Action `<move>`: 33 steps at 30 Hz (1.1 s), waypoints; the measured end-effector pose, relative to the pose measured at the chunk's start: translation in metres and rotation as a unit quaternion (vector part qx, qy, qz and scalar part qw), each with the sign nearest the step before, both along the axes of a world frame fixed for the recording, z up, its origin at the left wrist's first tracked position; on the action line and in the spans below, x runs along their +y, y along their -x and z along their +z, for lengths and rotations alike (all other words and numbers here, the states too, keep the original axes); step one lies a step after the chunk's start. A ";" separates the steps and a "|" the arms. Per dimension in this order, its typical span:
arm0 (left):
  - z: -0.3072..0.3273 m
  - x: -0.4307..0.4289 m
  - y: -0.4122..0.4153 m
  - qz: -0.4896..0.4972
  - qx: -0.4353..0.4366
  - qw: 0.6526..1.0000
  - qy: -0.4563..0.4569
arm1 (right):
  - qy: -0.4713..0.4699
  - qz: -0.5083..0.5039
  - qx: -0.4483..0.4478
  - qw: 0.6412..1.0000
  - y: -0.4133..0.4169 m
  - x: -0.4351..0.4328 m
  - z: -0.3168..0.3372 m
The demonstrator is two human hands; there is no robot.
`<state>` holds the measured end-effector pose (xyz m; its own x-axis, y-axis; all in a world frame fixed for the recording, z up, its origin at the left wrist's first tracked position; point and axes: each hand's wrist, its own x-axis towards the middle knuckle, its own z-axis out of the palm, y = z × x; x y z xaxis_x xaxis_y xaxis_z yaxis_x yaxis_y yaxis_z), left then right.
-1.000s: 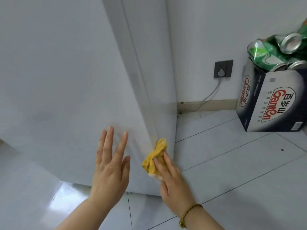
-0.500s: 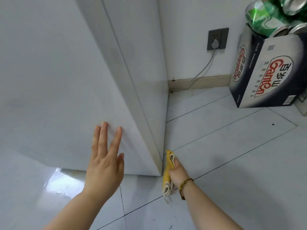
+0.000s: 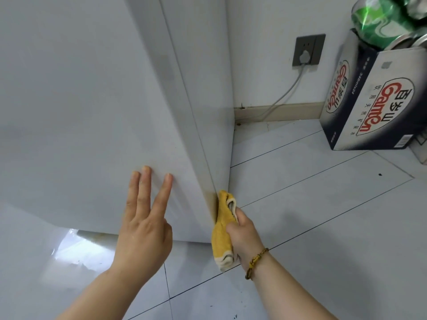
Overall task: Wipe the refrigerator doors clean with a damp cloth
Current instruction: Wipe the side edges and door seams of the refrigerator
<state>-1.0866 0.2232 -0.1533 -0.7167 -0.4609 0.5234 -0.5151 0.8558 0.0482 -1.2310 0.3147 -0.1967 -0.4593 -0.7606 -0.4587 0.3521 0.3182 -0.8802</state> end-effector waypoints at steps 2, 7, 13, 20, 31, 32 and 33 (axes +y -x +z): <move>0.000 -0.003 -0.005 -0.008 0.006 1.000 0.006 | -0.031 0.000 0.015 0.999 -0.008 -0.009 0.005; 0.002 -0.005 -0.006 -0.019 0.007 1.000 0.007 | 0.014 -0.013 0.068 0.997 -0.010 -0.016 0.047; 0.010 -0.011 -0.016 -0.055 0.028 0.998 0.004 | 0.073 -0.063 0.061 0.994 -0.013 -0.011 0.075; 0.023 -0.020 -0.024 -0.051 0.004 0.999 -0.008 | 0.090 -0.104 0.104 0.985 -0.027 -0.013 0.128; 0.051 -0.065 -0.073 0.025 0.128 0.990 -0.048 | 0.212 -0.178 0.837 0.472 -0.025 -0.046 0.111; 0.050 -0.072 -0.077 0.034 0.125 0.991 -0.046 | 0.205 -0.174 0.844 0.464 -0.025 -0.046 0.097; 0.048 -0.076 -0.080 0.038 0.116 0.992 -0.041 | 0.194 -0.162 0.854 0.455 -0.025 -0.043 0.082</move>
<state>-1.0066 0.1468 -0.1048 -0.5428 -0.5564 0.6291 -0.5440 0.8036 0.2414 -1.2060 0.2717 -0.1142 -0.0104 -0.3972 0.9177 -0.9775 0.1976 0.0745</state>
